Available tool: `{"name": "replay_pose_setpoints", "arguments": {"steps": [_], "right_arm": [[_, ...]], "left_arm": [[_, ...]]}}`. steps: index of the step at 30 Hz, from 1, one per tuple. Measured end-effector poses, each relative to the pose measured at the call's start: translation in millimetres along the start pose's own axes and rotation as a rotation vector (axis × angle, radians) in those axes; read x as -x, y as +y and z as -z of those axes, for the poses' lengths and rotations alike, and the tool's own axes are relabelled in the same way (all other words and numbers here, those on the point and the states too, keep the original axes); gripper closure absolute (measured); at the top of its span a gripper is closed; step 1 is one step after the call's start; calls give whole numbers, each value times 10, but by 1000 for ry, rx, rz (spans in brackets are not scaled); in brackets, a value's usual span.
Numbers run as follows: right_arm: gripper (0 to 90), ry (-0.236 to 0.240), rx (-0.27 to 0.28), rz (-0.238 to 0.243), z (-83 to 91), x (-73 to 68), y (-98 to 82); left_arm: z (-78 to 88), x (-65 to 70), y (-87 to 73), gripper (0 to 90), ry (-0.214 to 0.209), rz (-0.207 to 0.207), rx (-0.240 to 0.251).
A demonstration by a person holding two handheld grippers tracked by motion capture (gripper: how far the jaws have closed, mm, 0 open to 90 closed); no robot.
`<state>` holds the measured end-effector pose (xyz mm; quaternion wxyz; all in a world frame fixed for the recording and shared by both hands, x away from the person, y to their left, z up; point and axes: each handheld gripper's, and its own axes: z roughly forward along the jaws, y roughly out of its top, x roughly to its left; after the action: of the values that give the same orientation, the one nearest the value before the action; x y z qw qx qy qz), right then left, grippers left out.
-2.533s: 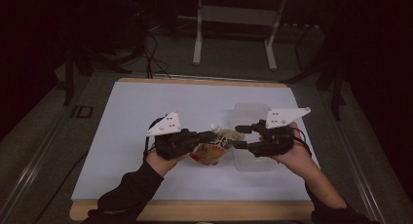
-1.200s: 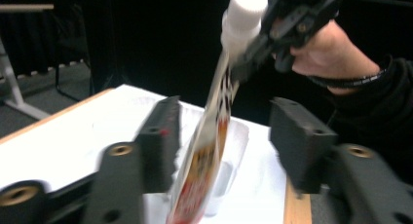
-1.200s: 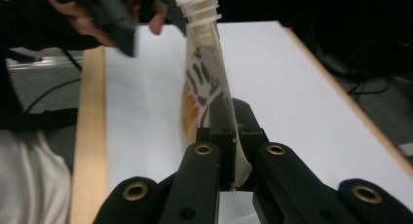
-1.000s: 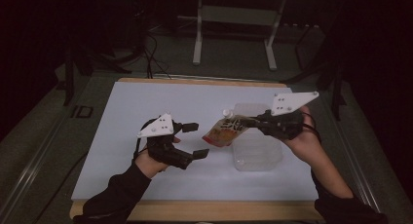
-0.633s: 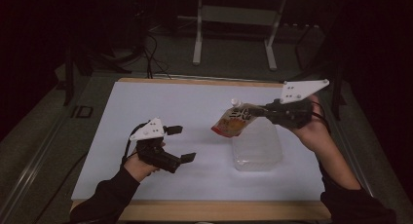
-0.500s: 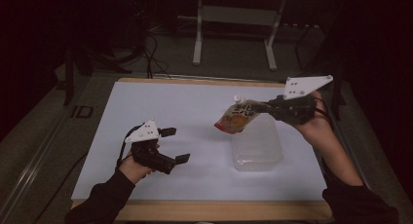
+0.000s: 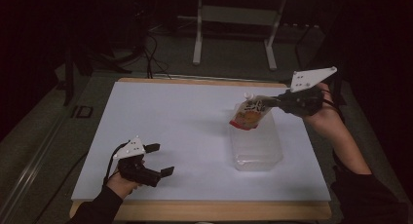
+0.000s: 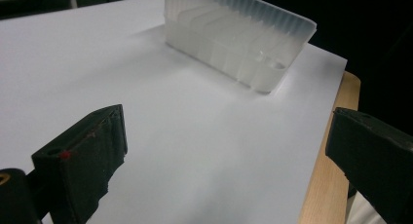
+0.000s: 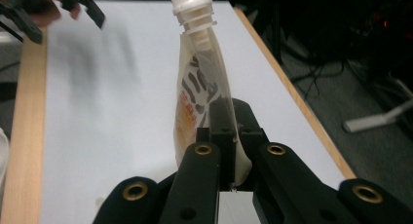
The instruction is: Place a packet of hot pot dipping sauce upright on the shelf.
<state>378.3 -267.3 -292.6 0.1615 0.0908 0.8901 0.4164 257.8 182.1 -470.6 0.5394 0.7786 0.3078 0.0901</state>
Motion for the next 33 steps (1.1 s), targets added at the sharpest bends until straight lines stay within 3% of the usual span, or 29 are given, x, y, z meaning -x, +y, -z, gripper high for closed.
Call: {"name": "replay_pose_setpoints", "arguments": {"steps": [8,18,33], "right_arm": [[900,-9,-71,7,-88,126,-93],[900,-15,-151,52,-270,209,-211],[900,-31,-258,57,-429,297,-321]], "left_arm": [[-2,-17,-55,19,-5,19,19],[10,-73,-90,19,-3,46,29],[17,-108,-96,19,-3,55,37]]}}
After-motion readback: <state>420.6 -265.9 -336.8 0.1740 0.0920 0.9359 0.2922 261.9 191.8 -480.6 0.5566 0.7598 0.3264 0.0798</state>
